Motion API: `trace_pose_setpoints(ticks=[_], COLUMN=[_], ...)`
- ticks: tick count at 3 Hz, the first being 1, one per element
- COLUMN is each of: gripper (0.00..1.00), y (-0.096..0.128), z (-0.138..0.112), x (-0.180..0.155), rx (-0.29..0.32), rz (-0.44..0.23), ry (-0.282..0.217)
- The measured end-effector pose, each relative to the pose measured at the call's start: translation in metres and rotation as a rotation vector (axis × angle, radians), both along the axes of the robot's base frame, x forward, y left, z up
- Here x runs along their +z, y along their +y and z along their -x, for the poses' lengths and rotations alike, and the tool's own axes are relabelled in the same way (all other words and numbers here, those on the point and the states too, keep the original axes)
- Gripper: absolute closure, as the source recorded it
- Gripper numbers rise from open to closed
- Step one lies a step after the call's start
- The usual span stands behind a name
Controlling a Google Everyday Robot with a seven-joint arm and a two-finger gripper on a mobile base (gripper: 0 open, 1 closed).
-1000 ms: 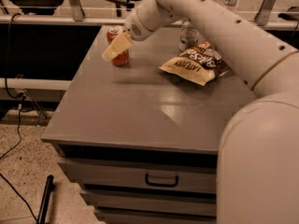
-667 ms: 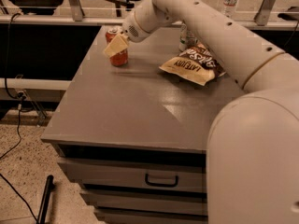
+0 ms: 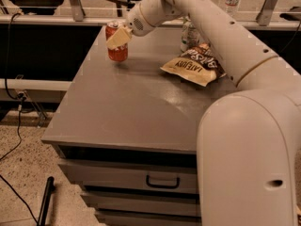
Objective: Pick coke can
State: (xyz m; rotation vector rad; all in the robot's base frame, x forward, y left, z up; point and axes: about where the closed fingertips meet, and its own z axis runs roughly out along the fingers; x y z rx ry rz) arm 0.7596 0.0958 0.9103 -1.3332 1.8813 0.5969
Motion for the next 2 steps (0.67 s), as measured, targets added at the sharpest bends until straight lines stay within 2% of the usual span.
trace_pose_setpoints(ticks=[1,2], gripper=[1.0,1.0], y=[-0.01,-0.014], z=[0.018,0.028], x=[0.039,0.045], rx=[0.072,0.107], rz=[0.0,0.017], ry=[-0.008,0.01])
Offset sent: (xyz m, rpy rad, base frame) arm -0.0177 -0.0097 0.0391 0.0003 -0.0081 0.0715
